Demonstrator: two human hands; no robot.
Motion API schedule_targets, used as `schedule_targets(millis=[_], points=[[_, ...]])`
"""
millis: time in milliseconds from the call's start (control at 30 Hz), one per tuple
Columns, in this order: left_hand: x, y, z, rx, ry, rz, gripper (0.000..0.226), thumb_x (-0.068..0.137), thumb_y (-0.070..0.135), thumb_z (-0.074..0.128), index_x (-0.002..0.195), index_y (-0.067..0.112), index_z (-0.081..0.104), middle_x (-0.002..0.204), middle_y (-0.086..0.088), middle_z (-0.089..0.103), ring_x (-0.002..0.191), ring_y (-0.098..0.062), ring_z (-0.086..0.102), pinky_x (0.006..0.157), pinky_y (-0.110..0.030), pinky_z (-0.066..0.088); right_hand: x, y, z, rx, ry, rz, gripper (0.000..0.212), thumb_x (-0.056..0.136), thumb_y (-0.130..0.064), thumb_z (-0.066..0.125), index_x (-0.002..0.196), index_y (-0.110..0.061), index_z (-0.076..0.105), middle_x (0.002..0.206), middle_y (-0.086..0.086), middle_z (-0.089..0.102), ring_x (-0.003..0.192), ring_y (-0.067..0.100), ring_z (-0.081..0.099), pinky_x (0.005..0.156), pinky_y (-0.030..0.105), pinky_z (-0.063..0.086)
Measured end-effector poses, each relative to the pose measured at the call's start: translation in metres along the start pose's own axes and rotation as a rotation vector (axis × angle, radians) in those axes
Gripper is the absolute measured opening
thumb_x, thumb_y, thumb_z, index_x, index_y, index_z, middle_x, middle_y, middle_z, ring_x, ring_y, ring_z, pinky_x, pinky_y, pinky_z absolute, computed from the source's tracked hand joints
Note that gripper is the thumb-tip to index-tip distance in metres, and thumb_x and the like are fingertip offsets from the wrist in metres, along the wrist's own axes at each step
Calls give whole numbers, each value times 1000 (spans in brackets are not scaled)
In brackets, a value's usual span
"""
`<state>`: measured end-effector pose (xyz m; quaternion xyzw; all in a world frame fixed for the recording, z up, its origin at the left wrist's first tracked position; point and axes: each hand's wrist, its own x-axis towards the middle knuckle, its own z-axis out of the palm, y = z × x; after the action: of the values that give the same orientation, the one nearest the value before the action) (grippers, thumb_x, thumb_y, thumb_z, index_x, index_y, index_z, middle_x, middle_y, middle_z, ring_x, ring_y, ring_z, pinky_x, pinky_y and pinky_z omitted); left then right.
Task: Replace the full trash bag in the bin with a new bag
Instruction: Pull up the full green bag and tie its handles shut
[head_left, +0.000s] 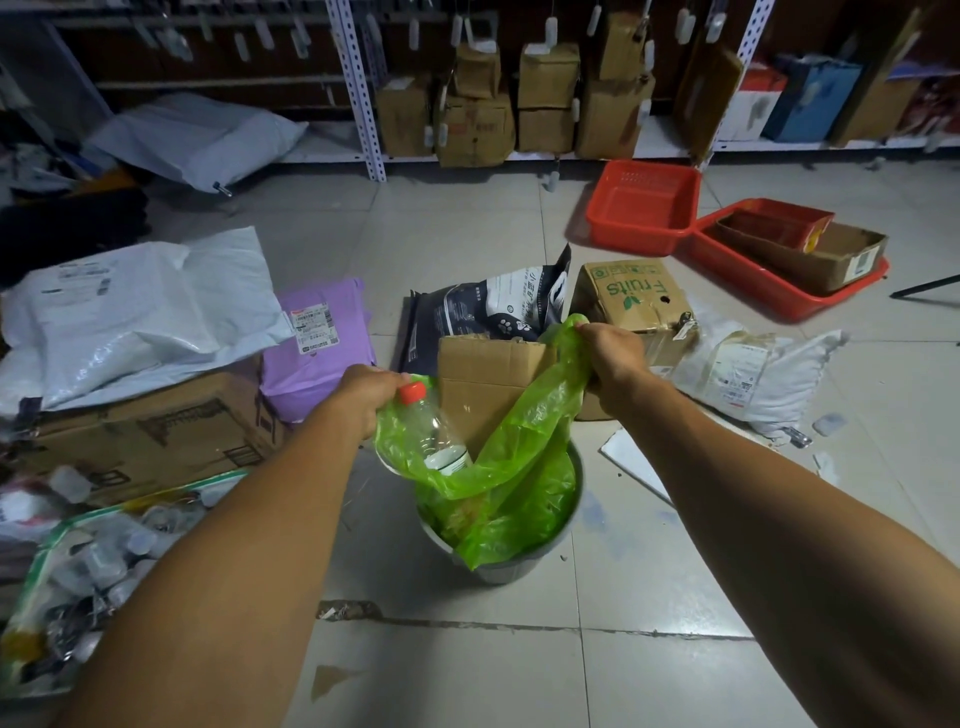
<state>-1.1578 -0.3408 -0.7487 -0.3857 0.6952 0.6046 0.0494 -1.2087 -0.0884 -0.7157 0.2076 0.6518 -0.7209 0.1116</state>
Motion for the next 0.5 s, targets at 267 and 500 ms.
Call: schedule_targets(millis=[267,500], points=[[13,7,8,-103,146,120,21,80,-3,73,70,14,66,95,-15,70,91,-31,67,82,-45,58,5,-3,-6,-3,47,-86,13,98,-16,53,92,-22,64,85,6,64,84,25,64,73,36,58],[15,12,2,120,219,186,17,84,-3,64,87,11,72,104,-11,70,95,-28,65,91,-42,55,4,-9,-14,39,95,-194,15,95,-9,56,89,-18,67,91,5,66,80,18,63,69,27,56]])
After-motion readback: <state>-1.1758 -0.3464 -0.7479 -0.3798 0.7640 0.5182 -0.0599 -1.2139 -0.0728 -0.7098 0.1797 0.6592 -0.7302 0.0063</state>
